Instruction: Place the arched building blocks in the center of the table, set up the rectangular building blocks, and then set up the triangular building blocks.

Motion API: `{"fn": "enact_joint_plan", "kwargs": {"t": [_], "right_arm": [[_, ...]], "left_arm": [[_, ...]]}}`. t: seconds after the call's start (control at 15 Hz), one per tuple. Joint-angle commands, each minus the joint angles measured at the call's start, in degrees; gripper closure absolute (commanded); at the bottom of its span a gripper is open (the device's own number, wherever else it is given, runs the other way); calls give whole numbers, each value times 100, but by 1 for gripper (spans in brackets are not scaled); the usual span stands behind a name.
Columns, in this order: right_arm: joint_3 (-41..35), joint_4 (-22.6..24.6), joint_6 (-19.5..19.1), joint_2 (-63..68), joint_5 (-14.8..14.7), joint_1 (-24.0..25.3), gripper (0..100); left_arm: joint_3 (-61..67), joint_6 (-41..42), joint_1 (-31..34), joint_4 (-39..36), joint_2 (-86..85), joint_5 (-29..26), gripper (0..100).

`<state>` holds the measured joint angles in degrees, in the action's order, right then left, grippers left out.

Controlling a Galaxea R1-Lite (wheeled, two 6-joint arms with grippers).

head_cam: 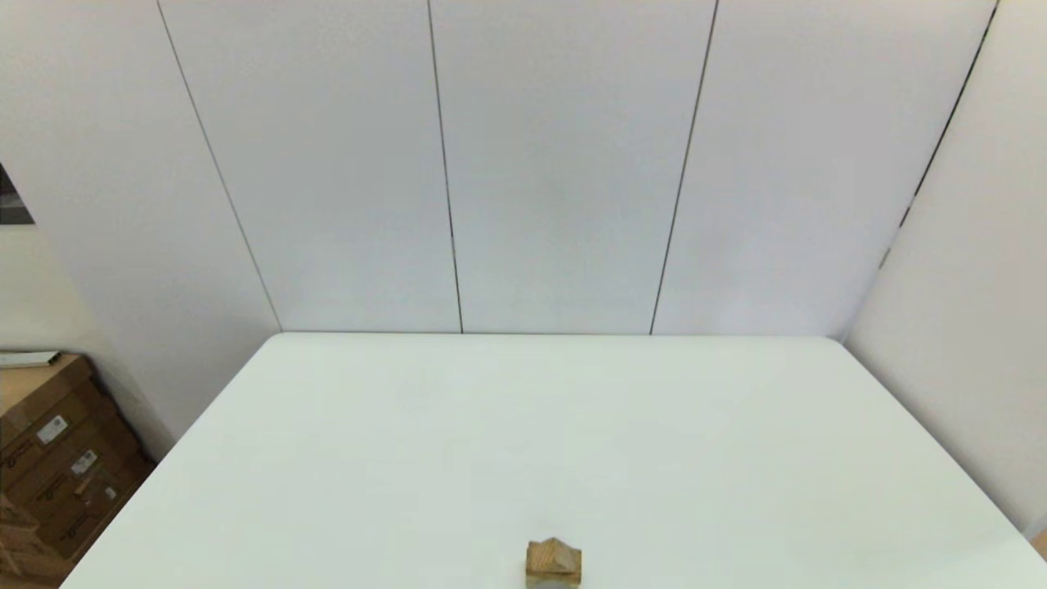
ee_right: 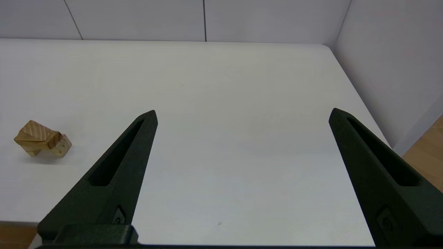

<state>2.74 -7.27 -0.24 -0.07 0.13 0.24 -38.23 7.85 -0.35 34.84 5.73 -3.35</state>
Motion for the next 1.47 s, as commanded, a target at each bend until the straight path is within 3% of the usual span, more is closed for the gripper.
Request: {"fn": "enact_joint_plan", "kwargs": {"t": [0.07, 0.2, 0.47, 0.87, 1.13, 1.47], "right_arm": [[-2, -3, -2, 7, 4, 2, 0], [-2, -3, -2, 7, 4, 2, 0], [-2, -3, -2, 7, 4, 2, 0], [-2, -3, -2, 7, 4, 2, 0], [-2, -3, -2, 7, 4, 2, 0], [-11, 6, -2, 7, 4, 2, 0]], "left_arm": [[1292, -170, 27, -56, -573, 573, 0], [2179, -214, 27, -672, -573, 907, 0], [3436, -231, 35, -3089, -573, 854, 0], [3797, -223, 35, -3387, -573, 168, 0], [3805, -785, 35, -3475, -573, 335, 0], [3805, -811, 35, -3475, -573, 335, 0]]}}
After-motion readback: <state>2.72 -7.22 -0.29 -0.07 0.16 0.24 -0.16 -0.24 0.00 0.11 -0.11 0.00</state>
